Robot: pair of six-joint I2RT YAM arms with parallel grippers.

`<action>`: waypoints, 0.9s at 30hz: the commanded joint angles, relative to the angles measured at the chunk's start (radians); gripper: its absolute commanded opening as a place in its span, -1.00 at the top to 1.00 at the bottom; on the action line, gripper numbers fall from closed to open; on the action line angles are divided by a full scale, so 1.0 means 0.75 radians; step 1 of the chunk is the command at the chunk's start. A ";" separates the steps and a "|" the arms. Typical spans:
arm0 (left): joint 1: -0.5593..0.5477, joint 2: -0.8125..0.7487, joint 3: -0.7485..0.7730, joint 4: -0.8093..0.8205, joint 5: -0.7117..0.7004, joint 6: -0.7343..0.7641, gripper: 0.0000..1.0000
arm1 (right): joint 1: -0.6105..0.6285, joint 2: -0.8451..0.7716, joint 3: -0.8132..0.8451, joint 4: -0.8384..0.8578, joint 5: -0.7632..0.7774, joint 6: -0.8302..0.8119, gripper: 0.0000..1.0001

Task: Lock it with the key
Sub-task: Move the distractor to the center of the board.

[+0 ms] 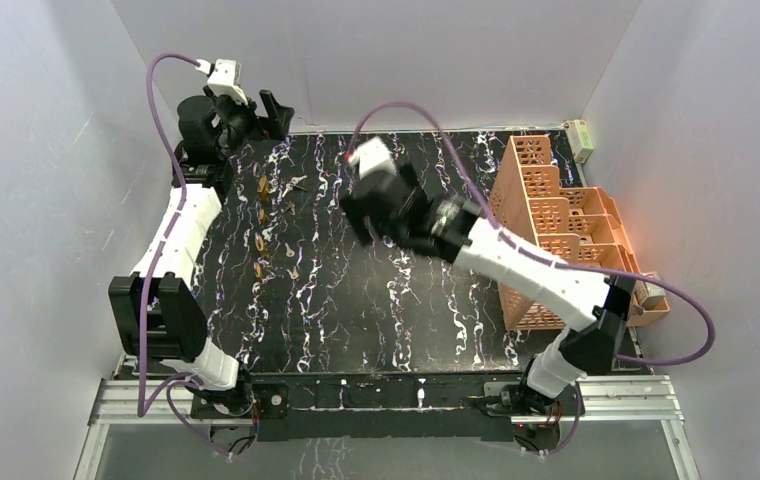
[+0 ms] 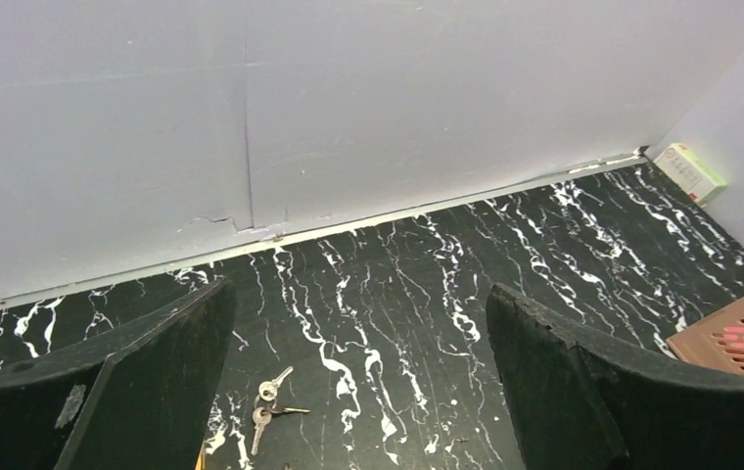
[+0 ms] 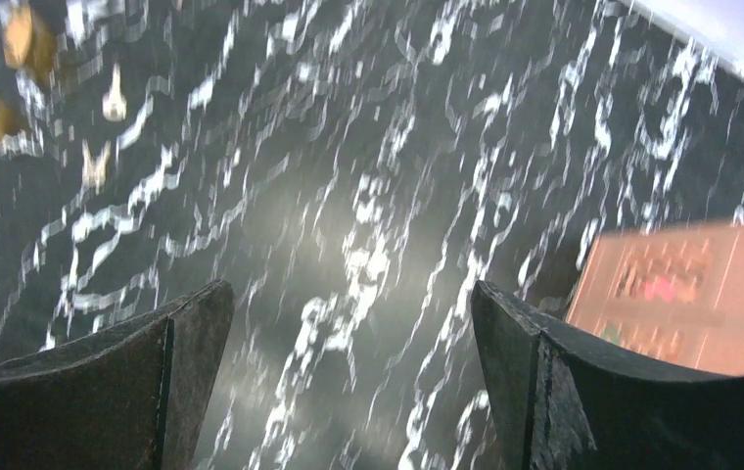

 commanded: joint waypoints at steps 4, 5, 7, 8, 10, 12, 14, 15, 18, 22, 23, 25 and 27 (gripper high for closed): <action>0.006 -0.082 0.078 -0.059 0.073 -0.030 -0.97 | -0.535 0.233 0.625 0.141 -0.652 -0.448 -0.97; 0.007 -0.084 0.088 -0.080 0.077 -0.018 -0.97 | -0.577 0.255 0.709 0.081 -0.639 -0.456 -0.97; 0.006 -0.087 0.108 -0.117 0.086 0.000 -0.97 | -0.685 0.295 0.874 -0.073 -0.619 -0.447 -0.97; 0.006 -0.087 0.117 -0.134 0.089 0.007 -0.97 | -0.765 0.305 0.932 -0.156 -0.635 -0.424 -0.97; 0.006 -0.092 0.122 -0.155 0.100 0.014 -0.97 | -0.920 0.265 0.930 -0.277 -0.678 -0.400 -0.91; 0.006 -0.098 0.124 -0.167 0.120 0.012 -0.97 | -1.029 0.170 0.802 -0.313 -0.666 -0.347 -0.86; 0.007 -0.101 0.124 -0.171 0.141 0.003 -0.97 | -1.098 0.062 0.651 -0.309 -0.652 -0.311 -0.81; 0.007 -0.098 0.128 -0.175 0.156 -0.004 -0.97 | -1.129 0.008 0.581 -0.304 -0.651 -0.281 -0.79; 0.006 -0.086 0.154 -0.202 0.192 -0.018 -0.97 | -1.165 -0.117 0.365 -0.295 -0.630 -0.234 -0.77; 0.006 -0.104 0.144 -0.208 0.204 -0.027 -0.97 | -1.208 -0.242 0.122 -0.262 -0.642 -0.196 -0.63; 0.007 -0.110 0.134 -0.211 0.203 -0.026 -0.97 | -1.222 -0.267 0.066 -0.239 -0.668 -0.193 -0.59; 0.006 -0.122 0.123 -0.224 0.202 -0.019 -0.97 | -1.261 -0.303 -0.043 -0.188 -0.731 -0.197 -0.52; 0.007 -0.134 0.111 -0.237 0.200 -0.013 -0.97 | -1.311 -0.318 -0.126 -0.144 -0.778 -0.203 -0.48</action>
